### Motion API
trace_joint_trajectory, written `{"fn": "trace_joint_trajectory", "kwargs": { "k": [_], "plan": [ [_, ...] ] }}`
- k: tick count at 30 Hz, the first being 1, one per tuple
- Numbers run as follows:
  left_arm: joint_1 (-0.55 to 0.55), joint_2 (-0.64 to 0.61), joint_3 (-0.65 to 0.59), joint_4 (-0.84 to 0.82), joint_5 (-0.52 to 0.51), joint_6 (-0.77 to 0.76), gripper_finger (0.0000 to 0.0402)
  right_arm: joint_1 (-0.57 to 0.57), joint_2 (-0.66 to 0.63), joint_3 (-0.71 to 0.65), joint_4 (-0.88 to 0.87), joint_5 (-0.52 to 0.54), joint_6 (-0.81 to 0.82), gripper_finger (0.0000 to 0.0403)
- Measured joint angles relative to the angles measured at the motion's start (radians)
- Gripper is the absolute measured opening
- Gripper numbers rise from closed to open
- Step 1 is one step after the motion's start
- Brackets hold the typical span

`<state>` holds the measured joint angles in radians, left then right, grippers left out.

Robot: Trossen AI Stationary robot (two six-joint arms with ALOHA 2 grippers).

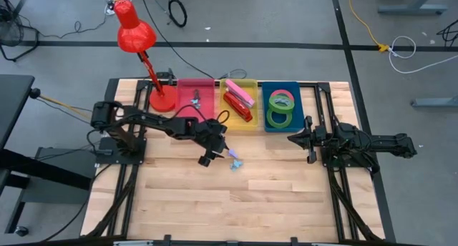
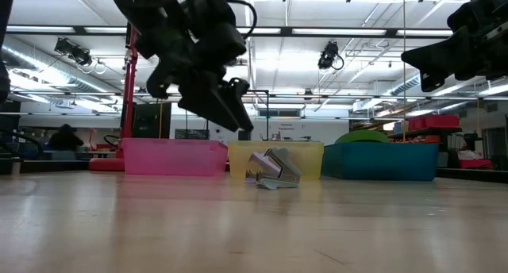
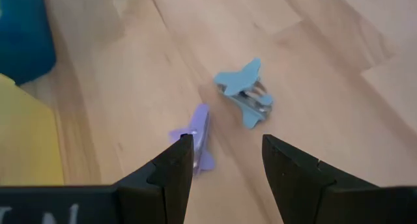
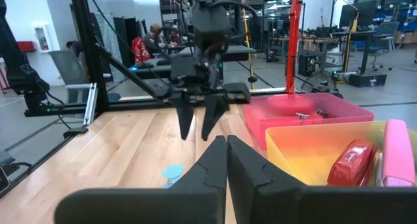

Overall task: Pick and place Stapler, Stapler remover, tape
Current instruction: Put the purple staple remover into the pink bin

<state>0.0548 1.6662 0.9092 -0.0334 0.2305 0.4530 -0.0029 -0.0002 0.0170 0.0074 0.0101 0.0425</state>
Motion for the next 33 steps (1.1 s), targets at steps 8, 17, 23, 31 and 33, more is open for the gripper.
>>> {"fn": "trace_joint_trajectory", "kwargs": {
  "k": [8,17,23,31,33],
  "plan": [
    [0.047,0.057,0.000,0.020,0.010,-0.008,0.0186,0.000,0.000,0.000,0.000,0.000,0.000,0.0016],
    [0.091,0.104,0.001,0.049,0.044,-0.023,0.0186,0.000,0.000,0.000,0.000,0.000,0.000,0.0016],
    [0.095,0.135,0.001,0.082,0.088,-0.023,0.0186,0.000,0.000,0.000,0.000,0.000,0.000,0.0016],
    [0.093,0.135,0.001,0.114,0.148,-0.023,0.0186,0.000,0.000,0.000,0.000,0.000,0.000,0.0016],
    [0.088,0.135,0.001,0.124,0.142,-0.022,0.0186,0.000,0.000,0.000,0.000,0.000,0.000,0.0016]
  ]
}}
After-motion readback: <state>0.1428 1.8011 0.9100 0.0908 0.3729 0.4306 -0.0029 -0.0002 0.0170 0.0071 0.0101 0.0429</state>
